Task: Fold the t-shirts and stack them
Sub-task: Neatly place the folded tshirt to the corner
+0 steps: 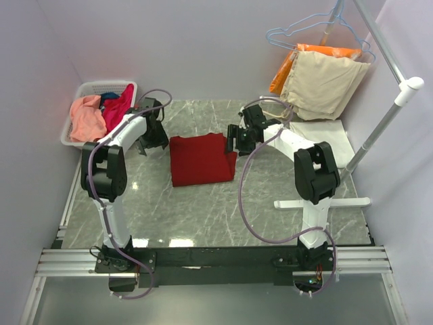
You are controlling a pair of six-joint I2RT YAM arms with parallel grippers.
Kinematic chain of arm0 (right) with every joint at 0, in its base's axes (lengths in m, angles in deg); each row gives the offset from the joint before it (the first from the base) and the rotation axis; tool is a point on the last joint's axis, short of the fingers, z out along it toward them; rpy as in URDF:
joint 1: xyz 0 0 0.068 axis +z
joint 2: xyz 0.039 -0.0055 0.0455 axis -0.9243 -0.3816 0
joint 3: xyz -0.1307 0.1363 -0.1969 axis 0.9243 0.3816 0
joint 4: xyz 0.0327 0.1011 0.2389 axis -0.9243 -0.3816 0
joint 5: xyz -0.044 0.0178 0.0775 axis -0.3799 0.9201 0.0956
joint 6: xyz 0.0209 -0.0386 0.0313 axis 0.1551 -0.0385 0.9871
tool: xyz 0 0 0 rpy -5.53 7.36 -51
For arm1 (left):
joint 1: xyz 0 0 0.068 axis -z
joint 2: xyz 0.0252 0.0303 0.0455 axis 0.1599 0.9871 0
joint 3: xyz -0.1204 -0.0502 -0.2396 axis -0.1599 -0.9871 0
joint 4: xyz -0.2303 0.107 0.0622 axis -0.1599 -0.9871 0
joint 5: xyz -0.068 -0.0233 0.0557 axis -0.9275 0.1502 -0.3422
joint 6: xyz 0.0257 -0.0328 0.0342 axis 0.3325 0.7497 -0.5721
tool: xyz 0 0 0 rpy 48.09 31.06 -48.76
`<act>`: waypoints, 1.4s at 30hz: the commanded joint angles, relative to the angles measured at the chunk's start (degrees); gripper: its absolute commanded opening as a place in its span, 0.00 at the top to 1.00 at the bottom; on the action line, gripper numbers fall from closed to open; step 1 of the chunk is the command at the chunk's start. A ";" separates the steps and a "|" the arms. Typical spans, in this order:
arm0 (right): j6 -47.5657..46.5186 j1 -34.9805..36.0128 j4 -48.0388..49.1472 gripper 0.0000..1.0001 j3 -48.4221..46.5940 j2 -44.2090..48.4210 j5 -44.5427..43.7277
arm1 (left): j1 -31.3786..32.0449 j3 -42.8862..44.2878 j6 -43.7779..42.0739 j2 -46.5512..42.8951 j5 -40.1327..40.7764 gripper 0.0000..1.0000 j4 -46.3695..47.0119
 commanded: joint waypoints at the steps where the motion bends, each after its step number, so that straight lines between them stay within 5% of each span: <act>1: -2.05 0.48 4.01 0.24 0.20 -0.78 1.99 | -1.49 -0.47 0.64 -4.96 -1.61 0.23 0.54; 17: -1.87 0.66 7.09 0.28 -0.69 -8.69 11.38 | -5.80 1.99 -0.68 -8.83 -4.34 0.23 -1.65; 25: -1.78 1.62 8.77 0.39 -1.29 -11.59 19.57 | -7.38 2.96 -1.29 -8.57 -4.78 0.23 -2.09; 32: -2.31 2.06 5.42 0.61 -6.39 -16.34 21.59 | -8.00 1.82 -1.12 -9.45 -5.04 0.23 -1.92; 35: -2.49 2.15 4.19 0.79 -8.06 -17.48 21.94 | -8.17 1.38 -1.21 -9.80 -5.04 0.23 -1.83; 37: -2.58 2.24 3.05 1.00 -8.86 -17.84 21.68 | -8.26 1.20 -1.21 -9.89 -5.13 0.23 -1.83; 42: -2.66 2.06 0.77 1.00 -8.07 -14.77 12.93 | -8.35 0.85 -1.38 -10.15 -5.30 0.23 -1.57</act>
